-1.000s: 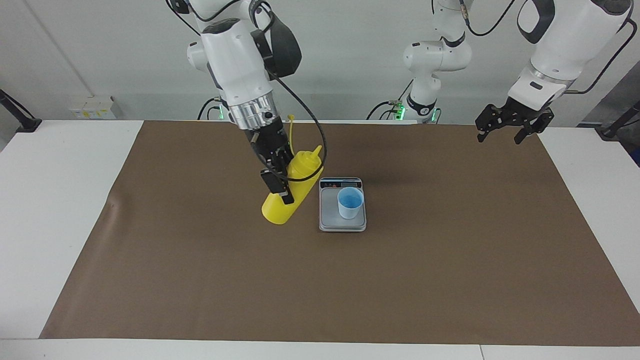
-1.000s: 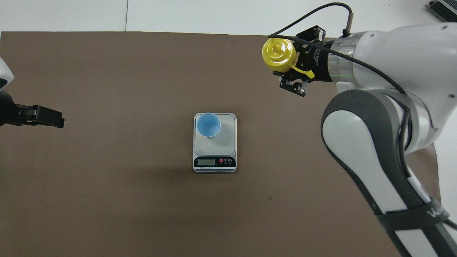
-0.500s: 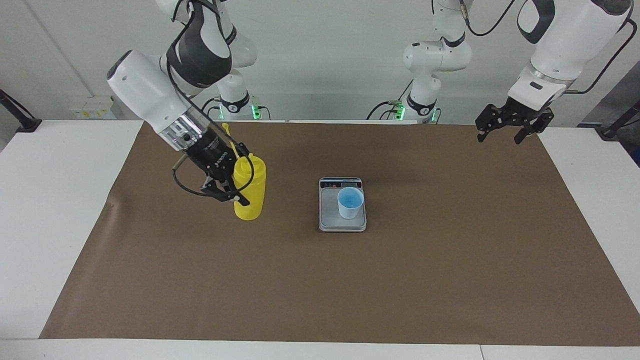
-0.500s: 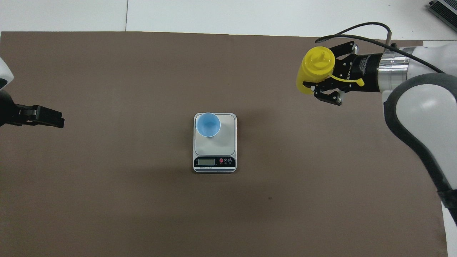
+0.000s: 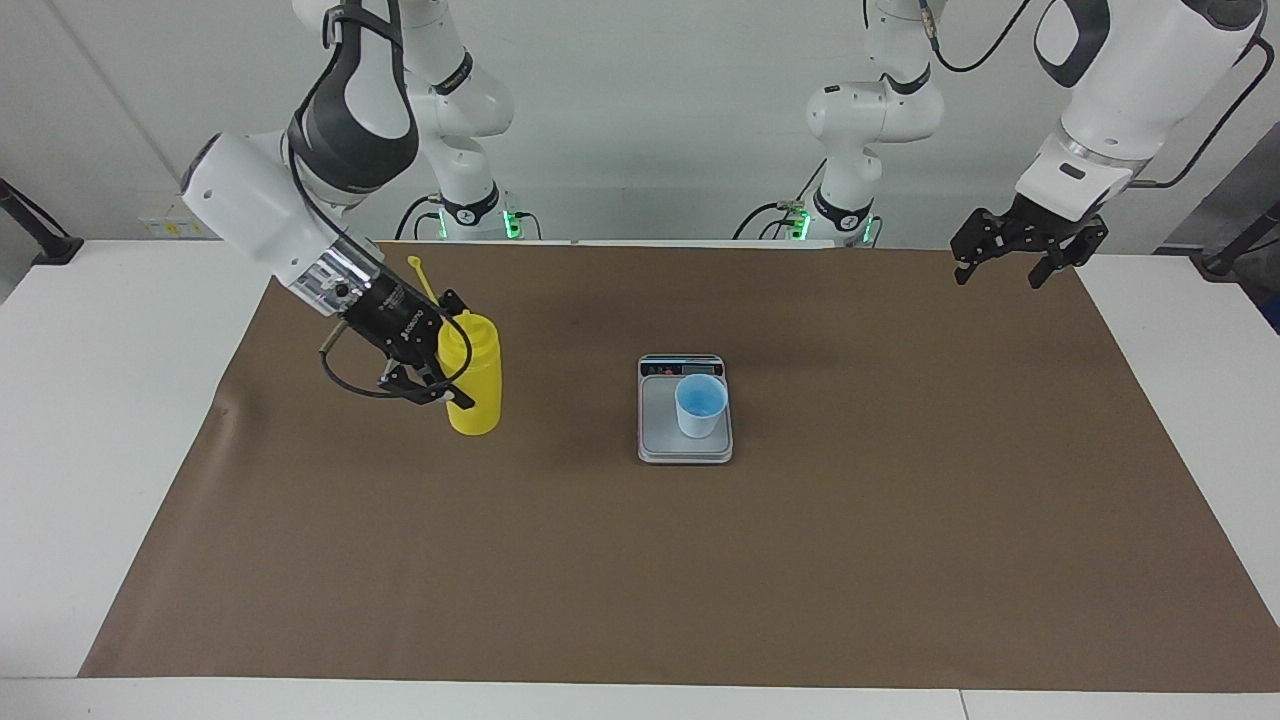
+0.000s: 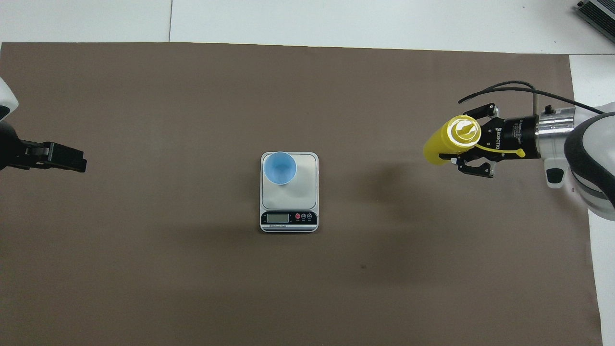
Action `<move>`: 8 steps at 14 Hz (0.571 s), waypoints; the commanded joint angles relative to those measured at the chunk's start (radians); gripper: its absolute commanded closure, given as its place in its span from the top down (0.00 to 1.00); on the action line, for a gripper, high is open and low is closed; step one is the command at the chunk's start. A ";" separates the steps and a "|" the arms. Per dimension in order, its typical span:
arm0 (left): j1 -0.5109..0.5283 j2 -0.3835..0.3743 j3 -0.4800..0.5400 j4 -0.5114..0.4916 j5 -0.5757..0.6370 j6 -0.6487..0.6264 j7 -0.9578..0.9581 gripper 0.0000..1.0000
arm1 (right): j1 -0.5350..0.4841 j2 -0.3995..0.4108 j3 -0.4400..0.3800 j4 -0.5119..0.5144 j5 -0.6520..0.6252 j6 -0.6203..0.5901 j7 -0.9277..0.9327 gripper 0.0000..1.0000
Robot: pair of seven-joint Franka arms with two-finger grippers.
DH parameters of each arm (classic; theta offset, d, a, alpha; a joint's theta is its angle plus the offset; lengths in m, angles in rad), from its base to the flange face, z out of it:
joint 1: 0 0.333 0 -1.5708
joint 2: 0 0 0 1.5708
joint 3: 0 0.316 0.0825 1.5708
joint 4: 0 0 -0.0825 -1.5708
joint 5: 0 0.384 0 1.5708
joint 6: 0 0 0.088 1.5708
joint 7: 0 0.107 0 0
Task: Pour seasoning into cup on scale with both arms
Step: 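Carry the bottle back with the right gripper and lower it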
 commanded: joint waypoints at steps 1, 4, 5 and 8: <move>0.009 -0.027 -0.002 -0.029 -0.009 0.009 0.002 1.00 | -0.019 0.020 0.014 -0.007 0.037 -0.016 -0.043 0.00; 0.009 -0.027 -0.004 -0.029 -0.009 0.007 0.002 1.00 | -0.032 0.048 0.014 -0.029 0.037 -0.010 -0.089 0.00; 0.009 -0.027 -0.004 -0.029 -0.009 0.007 0.002 1.00 | -0.042 0.065 0.014 -0.039 0.038 -0.012 -0.109 0.00; 0.009 -0.027 -0.002 -0.029 -0.009 0.007 0.002 1.00 | -0.054 0.083 0.014 -0.078 0.047 -0.013 -0.233 0.00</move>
